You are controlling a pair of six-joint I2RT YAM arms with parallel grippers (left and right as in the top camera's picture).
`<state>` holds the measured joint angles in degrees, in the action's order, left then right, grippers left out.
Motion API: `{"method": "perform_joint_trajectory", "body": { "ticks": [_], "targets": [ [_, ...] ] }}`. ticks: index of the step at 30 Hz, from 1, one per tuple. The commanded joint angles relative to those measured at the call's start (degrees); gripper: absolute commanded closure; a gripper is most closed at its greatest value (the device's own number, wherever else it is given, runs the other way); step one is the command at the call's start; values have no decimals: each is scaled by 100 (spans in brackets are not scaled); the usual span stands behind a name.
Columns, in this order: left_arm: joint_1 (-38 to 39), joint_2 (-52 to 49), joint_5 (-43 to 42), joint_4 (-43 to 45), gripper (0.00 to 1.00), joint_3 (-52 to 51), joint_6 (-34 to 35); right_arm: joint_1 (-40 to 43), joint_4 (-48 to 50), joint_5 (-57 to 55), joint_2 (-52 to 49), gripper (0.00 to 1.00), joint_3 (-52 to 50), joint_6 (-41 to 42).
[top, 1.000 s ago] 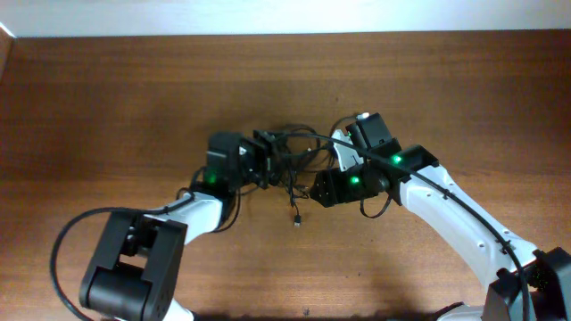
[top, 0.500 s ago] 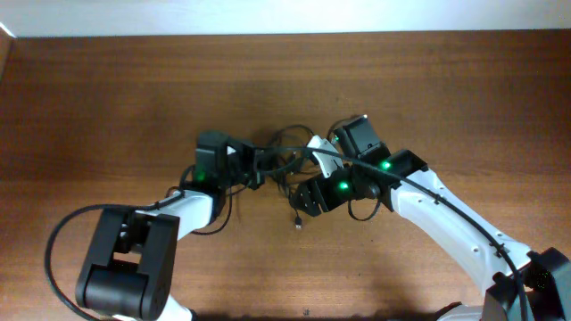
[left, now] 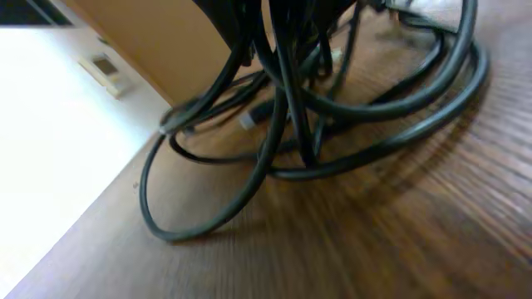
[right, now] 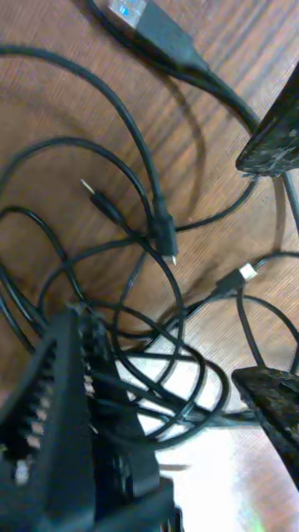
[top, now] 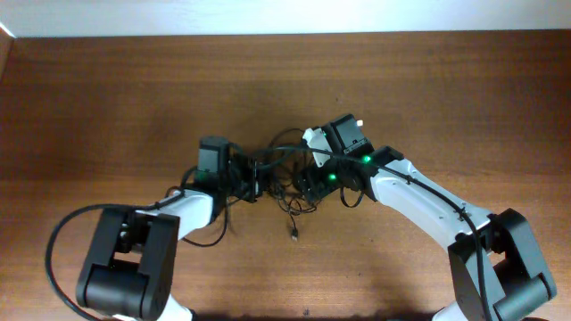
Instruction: Untangle cables
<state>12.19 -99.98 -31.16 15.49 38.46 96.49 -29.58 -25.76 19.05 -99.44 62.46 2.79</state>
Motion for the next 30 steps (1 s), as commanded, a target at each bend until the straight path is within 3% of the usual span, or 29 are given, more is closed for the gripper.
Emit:
{"method": "perform_joint_trajectory", "body": {
  "ticks": [1,7,10,16,27,30],
  "targets": [
    [227,-31,874,-17,84,7,-52,-28,-129,413,4,26,-20,-46],
    [229,-31,911,-20,82,7,-52,-79,-101,1980,9,26,-9,-240],
    [229,-31,887,-17,80,7,-52,-79,146,2017,-2,26,-9,-793],
    [229,-31,804,-17,79,7,-52,-79,964,2017,-319,32,-9,-839],
    [229,-31,807,-17,78,7,-52,-107,1174,2267,-682,55,-9,-837],
    [229,-31,804,-17,78,7,-52,-247,1384,2118,-745,71,-9,-835]
  ]
}}
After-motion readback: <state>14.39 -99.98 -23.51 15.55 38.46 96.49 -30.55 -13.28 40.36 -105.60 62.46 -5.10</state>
